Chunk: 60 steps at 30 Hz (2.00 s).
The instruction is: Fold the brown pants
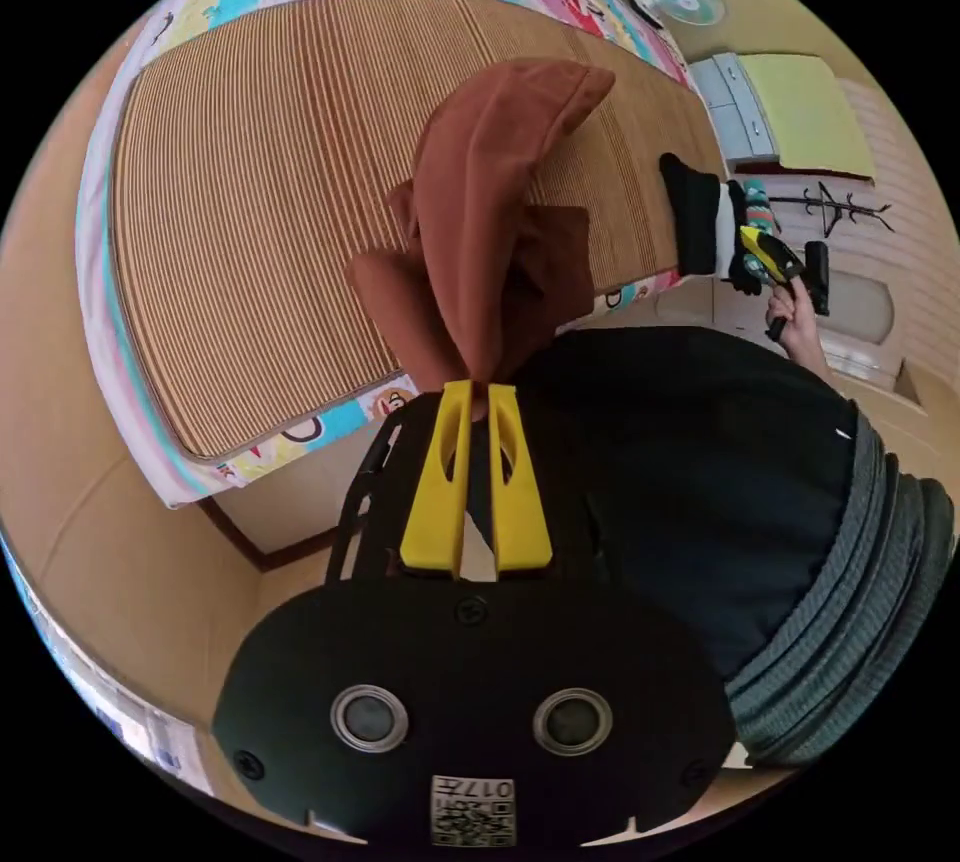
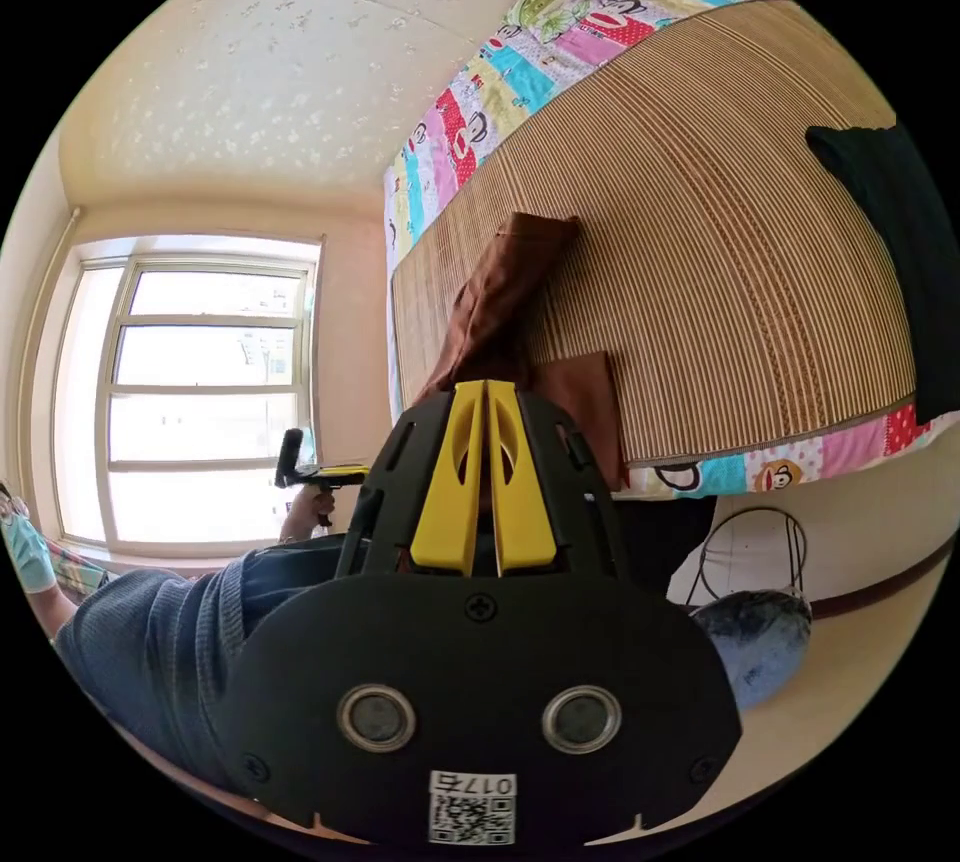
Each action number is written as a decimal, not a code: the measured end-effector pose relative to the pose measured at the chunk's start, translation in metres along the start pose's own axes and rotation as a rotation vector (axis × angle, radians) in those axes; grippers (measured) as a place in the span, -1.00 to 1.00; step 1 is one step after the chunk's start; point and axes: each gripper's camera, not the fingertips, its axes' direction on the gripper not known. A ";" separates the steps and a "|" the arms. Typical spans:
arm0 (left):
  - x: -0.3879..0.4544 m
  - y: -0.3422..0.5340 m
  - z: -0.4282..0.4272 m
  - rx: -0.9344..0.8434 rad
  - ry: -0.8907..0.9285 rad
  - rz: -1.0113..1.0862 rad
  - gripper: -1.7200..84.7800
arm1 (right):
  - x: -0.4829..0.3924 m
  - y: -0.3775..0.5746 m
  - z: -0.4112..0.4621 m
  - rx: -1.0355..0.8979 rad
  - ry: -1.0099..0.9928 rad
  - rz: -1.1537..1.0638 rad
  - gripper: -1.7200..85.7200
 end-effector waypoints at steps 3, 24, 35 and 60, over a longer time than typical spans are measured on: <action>-0.006 0.001 -0.010 0.256 0.233 -0.079 -0.92 | 0.016 -0.015 0.012 -0.057 -0.002 0.013 -0.95; -0.132 -0.263 0.037 0.279 0.317 -0.263 -0.87 | 0.044 -0.051 0.139 -0.405 -0.137 -0.011 -0.90; 0.150 -0.160 0.157 0.143 -0.040 0.448 -0.87 | 0.000 -0.156 0.240 -0.158 -0.020 -0.097 -0.56; -0.102 -0.109 0.204 0.432 0.047 -0.057 -0.78 | -0.081 -0.104 0.615 -0.304 0.858 -0.613 -0.92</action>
